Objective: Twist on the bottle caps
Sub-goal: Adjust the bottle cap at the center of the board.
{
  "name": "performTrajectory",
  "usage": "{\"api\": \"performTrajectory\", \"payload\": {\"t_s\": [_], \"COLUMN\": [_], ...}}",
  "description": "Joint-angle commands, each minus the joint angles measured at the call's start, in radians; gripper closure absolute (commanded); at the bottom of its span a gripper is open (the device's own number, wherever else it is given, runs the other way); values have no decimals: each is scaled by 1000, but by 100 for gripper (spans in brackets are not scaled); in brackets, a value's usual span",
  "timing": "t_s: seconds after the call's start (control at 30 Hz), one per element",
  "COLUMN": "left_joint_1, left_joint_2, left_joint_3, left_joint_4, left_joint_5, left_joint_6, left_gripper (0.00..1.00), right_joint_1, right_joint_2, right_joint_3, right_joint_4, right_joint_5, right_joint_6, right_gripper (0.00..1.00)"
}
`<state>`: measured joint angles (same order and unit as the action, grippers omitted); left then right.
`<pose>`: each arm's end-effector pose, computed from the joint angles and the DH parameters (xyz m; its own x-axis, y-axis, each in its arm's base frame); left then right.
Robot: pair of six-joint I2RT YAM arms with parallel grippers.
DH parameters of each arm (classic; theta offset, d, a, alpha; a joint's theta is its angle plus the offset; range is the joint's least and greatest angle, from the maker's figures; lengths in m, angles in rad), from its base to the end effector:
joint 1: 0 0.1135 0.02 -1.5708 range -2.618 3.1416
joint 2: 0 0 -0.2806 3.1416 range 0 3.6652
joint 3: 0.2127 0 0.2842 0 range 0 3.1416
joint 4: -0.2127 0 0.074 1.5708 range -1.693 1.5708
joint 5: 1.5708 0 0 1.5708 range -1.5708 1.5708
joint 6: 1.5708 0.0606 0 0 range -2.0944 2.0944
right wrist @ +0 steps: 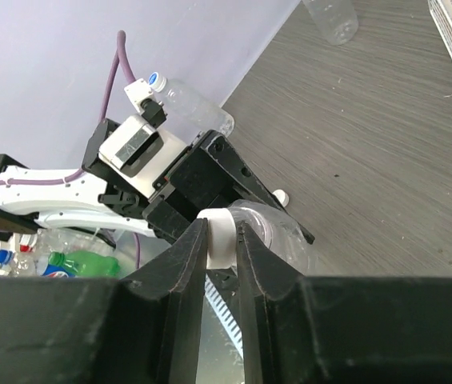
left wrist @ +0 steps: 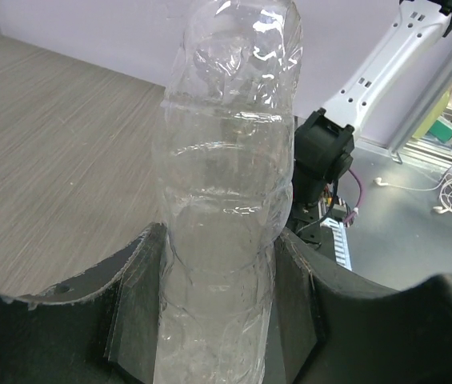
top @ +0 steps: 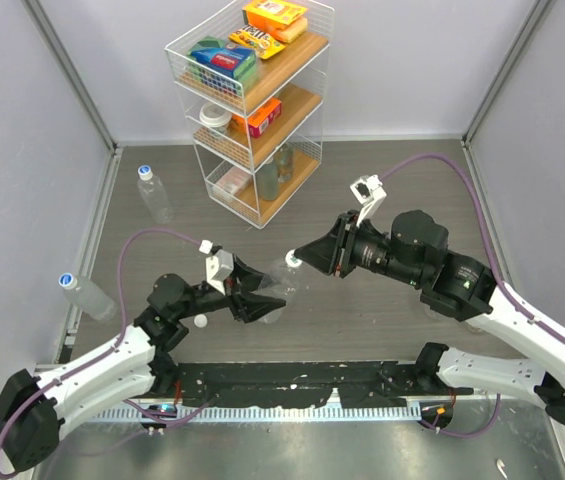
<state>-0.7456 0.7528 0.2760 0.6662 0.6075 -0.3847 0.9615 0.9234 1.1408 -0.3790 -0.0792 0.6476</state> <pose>0.1316 -0.1686 0.2545 -0.2354 -0.2020 -0.9507 0.9500 0.1587 -0.2689 0.1344 0.2010 0.4342 -0.5936 0.2003 -0.7795 -0.6321 0.4835 0.6056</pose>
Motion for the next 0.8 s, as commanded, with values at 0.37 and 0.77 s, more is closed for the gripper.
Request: {"api": "performTrajectory", "payload": {"t_s": [0.37, 0.77], "left_joint_1": [6, 6], "left_joint_2": [-50, -180], "left_joint_3": [-3, 20], "left_joint_4": [41, -281], "left_joint_5": [-70, -442], "left_joint_6": [-5, -25], "left_gripper": [94, 94], "right_joint_1": [13, 13], "right_joint_2": [5, -83], "right_joint_3": [59, -22], "right_joint_4": [64, 43], "right_joint_5": [-97, 27], "right_joint_6": [-17, 37], "right_gripper": [99, 99]}}
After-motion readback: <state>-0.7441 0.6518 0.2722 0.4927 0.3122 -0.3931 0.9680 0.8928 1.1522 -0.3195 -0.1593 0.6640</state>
